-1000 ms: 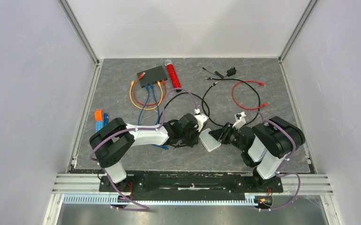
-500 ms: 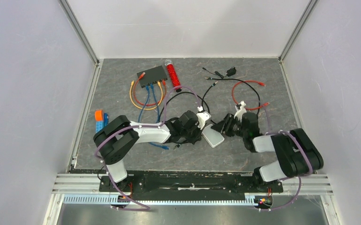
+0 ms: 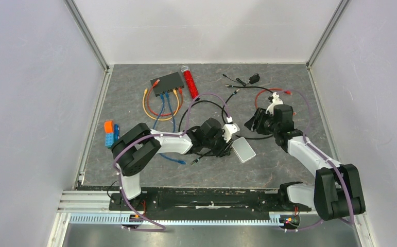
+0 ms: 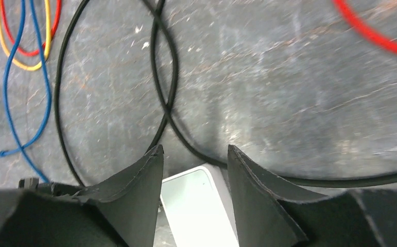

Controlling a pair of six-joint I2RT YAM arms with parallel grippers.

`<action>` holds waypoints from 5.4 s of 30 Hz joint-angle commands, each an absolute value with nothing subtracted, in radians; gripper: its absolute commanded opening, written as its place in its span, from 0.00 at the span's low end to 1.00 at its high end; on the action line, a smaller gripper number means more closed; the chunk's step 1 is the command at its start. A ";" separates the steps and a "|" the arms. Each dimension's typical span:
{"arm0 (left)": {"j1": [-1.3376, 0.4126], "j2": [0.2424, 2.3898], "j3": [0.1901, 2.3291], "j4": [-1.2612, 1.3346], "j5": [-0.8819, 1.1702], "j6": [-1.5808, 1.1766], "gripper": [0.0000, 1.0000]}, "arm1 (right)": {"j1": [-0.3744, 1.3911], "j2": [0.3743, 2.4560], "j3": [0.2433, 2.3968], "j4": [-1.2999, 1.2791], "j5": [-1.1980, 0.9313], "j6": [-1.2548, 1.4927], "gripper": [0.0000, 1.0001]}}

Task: Insert the plug into the switch port
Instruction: Insert the connector into the switch port, then pick up the connector from the center of the board.

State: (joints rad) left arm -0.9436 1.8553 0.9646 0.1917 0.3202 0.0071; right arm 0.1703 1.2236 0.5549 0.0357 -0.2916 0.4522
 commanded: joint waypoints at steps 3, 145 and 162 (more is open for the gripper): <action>-0.917 1.760 1.000 0.175 0.301 -0.003 0.47 | 0.111 1.236 0.665 -0.051 -0.098 0.341 0.52; -0.716 0.992 0.638 0.197 -0.112 -0.202 0.74 | -0.038 1.403 1.037 0.210 -0.741 0.766 0.00; -0.797 1.294 0.956 0.147 0.303 -0.026 0.72 | 0.397 1.140 0.578 0.478 -0.244 1.067 0.00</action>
State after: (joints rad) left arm -0.7620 1.2373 0.8890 0.1631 0.2508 -0.0837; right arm 0.3637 1.1862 0.6003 0.3573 -0.3519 1.0103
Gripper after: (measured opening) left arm 0.718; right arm 0.056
